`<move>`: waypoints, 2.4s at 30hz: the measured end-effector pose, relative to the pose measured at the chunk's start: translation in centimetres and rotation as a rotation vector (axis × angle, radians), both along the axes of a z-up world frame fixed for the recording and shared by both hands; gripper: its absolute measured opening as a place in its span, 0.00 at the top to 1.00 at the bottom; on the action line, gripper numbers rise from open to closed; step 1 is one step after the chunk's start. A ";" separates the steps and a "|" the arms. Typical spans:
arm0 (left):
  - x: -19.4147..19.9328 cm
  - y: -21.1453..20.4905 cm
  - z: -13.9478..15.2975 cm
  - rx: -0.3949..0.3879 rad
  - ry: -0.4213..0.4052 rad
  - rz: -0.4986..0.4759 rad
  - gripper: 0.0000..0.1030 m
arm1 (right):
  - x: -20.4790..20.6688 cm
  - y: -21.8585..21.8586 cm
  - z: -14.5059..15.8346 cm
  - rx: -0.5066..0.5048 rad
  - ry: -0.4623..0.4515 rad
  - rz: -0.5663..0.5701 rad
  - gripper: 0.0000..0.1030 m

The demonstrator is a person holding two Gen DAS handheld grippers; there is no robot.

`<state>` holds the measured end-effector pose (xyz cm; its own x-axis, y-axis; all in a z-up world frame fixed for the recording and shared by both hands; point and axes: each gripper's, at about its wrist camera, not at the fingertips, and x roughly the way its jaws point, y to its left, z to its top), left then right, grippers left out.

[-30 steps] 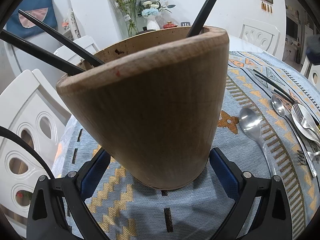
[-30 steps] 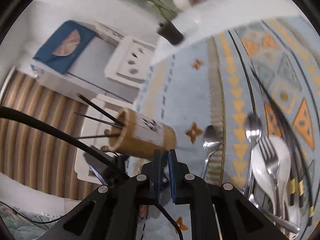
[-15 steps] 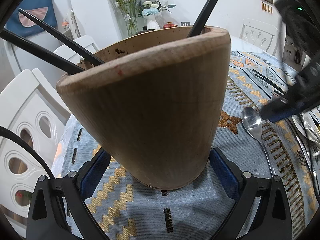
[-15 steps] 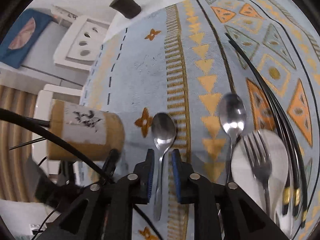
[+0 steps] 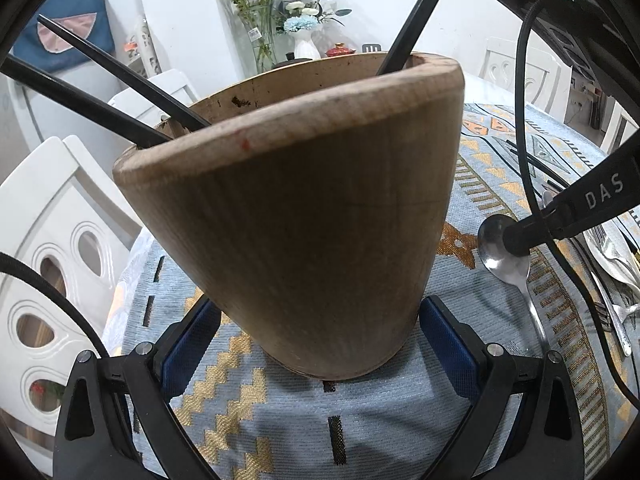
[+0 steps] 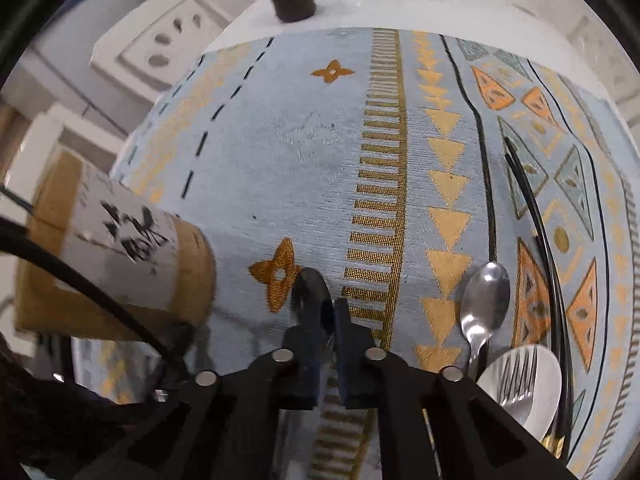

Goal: Organize utensils
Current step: 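Lift the silver spoon with the right gripper over the wooden cup, then open the right gripper to drop the spoon into the wooden cup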

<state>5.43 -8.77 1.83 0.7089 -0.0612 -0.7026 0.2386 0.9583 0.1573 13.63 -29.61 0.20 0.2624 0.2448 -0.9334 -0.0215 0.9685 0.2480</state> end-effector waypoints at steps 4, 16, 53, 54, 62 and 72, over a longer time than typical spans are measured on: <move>0.0 0.1 0.1 -0.001 0.001 0.000 0.03 | -0.2 0.4 0.2 0.041 0.040 0.014 0.97; 0.0 0.1 0.1 -0.001 0.001 0.000 0.03 | 0.1 3.0 -2.0 0.038 0.098 0.067 0.92; 0.1 0.1 0.1 -0.003 0.002 0.000 0.03 | -2.6 6.5 23.1 0.231 -0.723 -0.013 0.96; 0.1 0.1 0.1 -0.003 0.002 0.000 0.03 | -2.4 7.1 22.3 0.208 -0.721 -0.001 0.96; 0.1 0.1 0.2 -0.004 0.002 0.000 0.03 | -2.9 10.7 18.5 0.024 -0.721 0.105 0.96; 0.1 0.0 0.3 -0.003 0.002 0.000 0.03 | -2.8 8.2 18.7 0.129 -0.606 0.116 0.64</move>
<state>5.51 -8.77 2.15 0.7072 -0.0628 -0.7042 0.2388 0.9587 0.1543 10.81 -21.45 18.92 0.7002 0.4042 -0.5885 -0.2981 0.9145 0.2735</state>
